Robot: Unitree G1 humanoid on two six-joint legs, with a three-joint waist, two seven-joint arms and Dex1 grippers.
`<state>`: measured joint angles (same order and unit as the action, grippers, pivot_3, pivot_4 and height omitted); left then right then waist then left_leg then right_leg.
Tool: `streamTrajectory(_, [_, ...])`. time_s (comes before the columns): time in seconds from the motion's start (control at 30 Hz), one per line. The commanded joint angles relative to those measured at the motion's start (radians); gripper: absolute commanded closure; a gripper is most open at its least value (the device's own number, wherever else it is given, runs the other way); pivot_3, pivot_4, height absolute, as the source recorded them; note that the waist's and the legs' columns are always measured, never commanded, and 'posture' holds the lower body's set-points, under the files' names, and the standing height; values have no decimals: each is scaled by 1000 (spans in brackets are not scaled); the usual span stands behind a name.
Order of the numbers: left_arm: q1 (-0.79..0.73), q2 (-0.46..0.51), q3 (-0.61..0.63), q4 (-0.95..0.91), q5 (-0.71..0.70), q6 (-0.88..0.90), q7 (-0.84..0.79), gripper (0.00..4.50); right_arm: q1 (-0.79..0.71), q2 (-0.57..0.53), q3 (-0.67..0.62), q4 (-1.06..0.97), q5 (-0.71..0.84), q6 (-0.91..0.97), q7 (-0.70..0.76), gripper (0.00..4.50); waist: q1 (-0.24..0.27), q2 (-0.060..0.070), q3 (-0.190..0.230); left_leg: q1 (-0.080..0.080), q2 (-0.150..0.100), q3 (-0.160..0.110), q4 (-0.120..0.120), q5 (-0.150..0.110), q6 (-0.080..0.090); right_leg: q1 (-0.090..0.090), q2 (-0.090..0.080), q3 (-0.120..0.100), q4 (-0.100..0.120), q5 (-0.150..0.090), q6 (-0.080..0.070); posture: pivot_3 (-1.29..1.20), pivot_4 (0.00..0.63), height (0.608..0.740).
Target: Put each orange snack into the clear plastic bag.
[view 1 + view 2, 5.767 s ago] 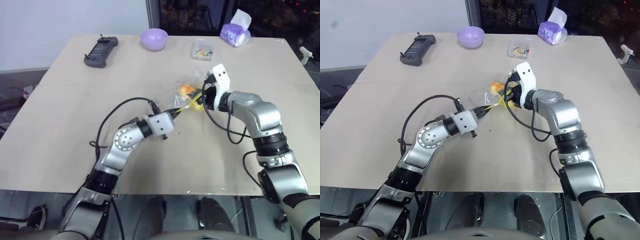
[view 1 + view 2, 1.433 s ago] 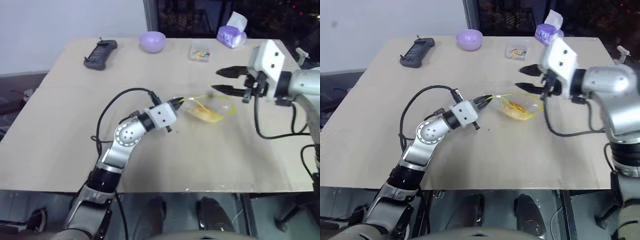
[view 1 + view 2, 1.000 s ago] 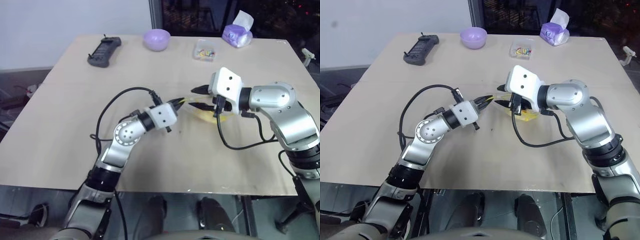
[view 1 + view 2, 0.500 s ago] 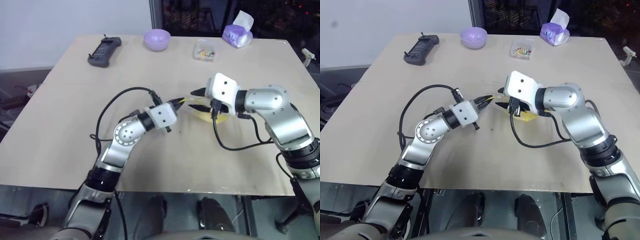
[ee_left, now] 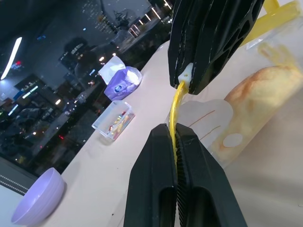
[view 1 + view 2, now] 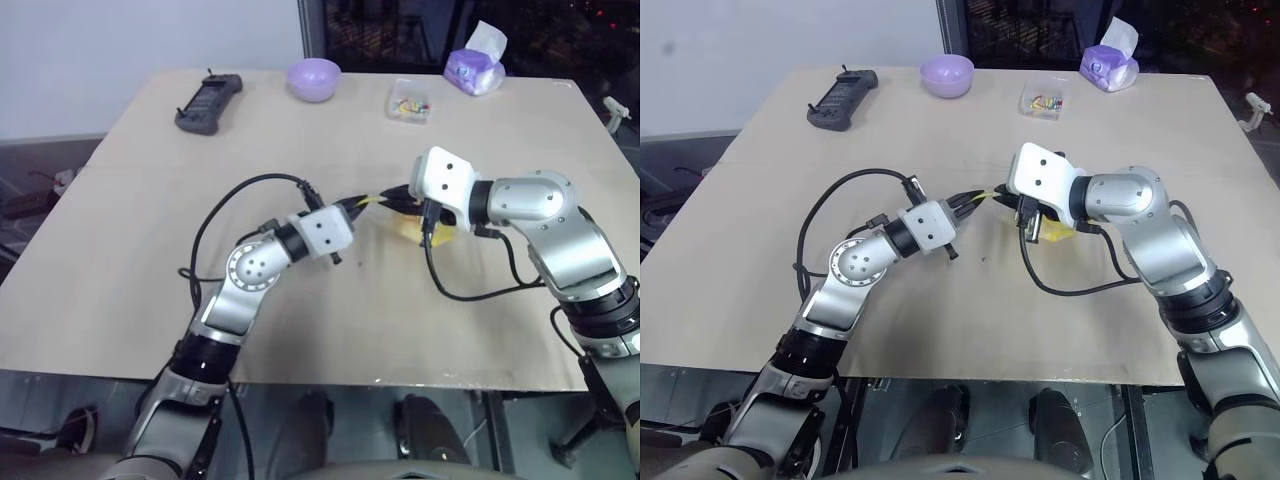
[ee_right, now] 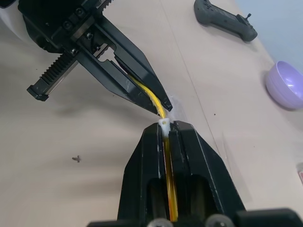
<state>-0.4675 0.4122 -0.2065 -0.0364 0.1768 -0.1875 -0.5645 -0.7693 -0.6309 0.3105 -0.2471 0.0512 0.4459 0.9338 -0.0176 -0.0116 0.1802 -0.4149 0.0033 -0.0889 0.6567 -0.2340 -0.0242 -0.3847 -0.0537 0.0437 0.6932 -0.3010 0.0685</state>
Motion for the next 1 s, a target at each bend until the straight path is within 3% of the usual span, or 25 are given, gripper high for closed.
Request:
streamTrajectory(0.03, [-13, 12, 41, -22, 42, 44, 60, 4500, -3, -13, -21, -15, -12, -12, 1, 4467, 0, 0, 0, 0, 0, 0, 0, 0, 0, 0, 0, 0, 0, 0, 0, 0, 150, 740])
streamTrajectory(0.5, [-6, 55, 129, 21, 141, 227, 259, 4500, 47, -112, -65, 30, -58, 22, -28, 4467, 0, 0, 0, 0, 0, 0, 0, 0, 0, 0, 0, 0, 0, 0, 0, 0, 150, 740])
streamTrajectory(0.83, [2, 66, 124, 7, 134, 251, 271, 4500, 115, -240, -129, -3, -40, 103, -10, 4467, 1, 0, 0, 0, 0, 0, -1, 0, 0, 0, 0, 0, 0, 0, 0, 0, 150, 740])
streamTrajectory(1.0, [-7, 57, 116, 22, 133, 243, 265, 4500, 106, -217, -148, -55, -3, 145, -8, 4467, -1, 0, 1, 0, 0, 0, -1, 0, 0, 0, 0, 0, -1, 0, 0, 0, 150, 740])
